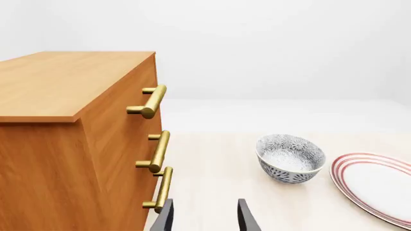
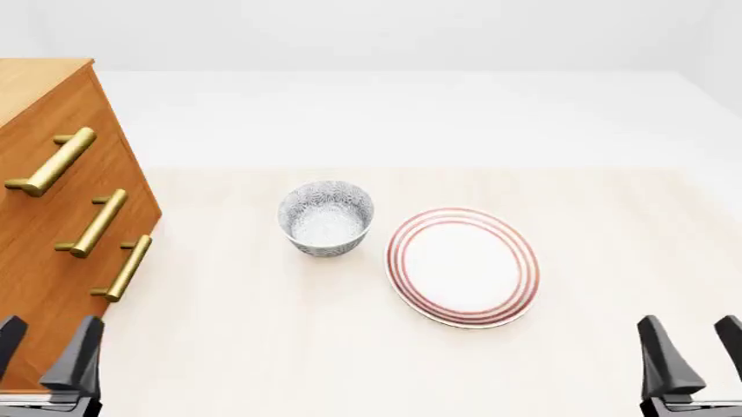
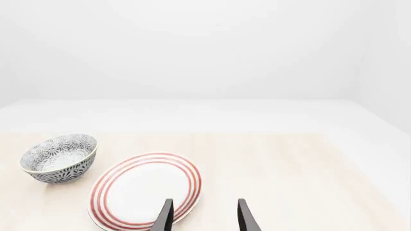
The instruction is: Open the top drawer of the cabinet.
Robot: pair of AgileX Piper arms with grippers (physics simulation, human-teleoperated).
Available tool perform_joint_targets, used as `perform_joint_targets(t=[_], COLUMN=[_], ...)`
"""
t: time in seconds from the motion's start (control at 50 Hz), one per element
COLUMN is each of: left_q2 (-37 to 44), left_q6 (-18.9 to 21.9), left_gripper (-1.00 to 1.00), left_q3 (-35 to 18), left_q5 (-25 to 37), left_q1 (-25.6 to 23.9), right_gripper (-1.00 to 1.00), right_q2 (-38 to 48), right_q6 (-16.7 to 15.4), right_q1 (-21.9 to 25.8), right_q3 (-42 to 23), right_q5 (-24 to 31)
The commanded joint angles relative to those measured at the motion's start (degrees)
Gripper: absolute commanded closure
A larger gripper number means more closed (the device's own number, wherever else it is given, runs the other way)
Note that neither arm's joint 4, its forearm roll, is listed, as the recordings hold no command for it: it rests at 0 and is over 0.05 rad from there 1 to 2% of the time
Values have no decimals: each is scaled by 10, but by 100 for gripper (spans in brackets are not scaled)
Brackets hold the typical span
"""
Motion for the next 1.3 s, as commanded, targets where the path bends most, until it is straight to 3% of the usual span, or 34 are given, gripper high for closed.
perform_joint_targets(t=[0.02, 0.36, 0.6, 0.72, 0.82, 0.88, 1.1, 1.3], left_q2=[3, 5, 1, 64, 155, 196, 202, 270], left_q6=[0, 8, 85, 140, 219, 234, 276, 359], left_gripper=[-100, -100, -100, -100, -100, -100, -100, -100], left_q3=[-2, -9, -41, -53, -67, -78, -145, -176], left_q5=[-1, 4, 19, -10, -52, -76, -24, -28], left_q1=[0, 4, 1, -14, -12, -25, -20, -29], right_gripper=[-100, -100, -100, -100, -100, -100, -100, -100], right_q2=[2, 5, 7, 8, 7, 6, 3, 3], right_q6=[-2, -3, -3, -3, -3, -3, -3, -3], right_q1=[0, 0, 1, 1, 1, 1, 1, 1], right_q3=[-2, -2, -2, -2, -2, -2, -2, -2], right_q5=[-1, -3, -6, -6, -5, -5, -2, -1])
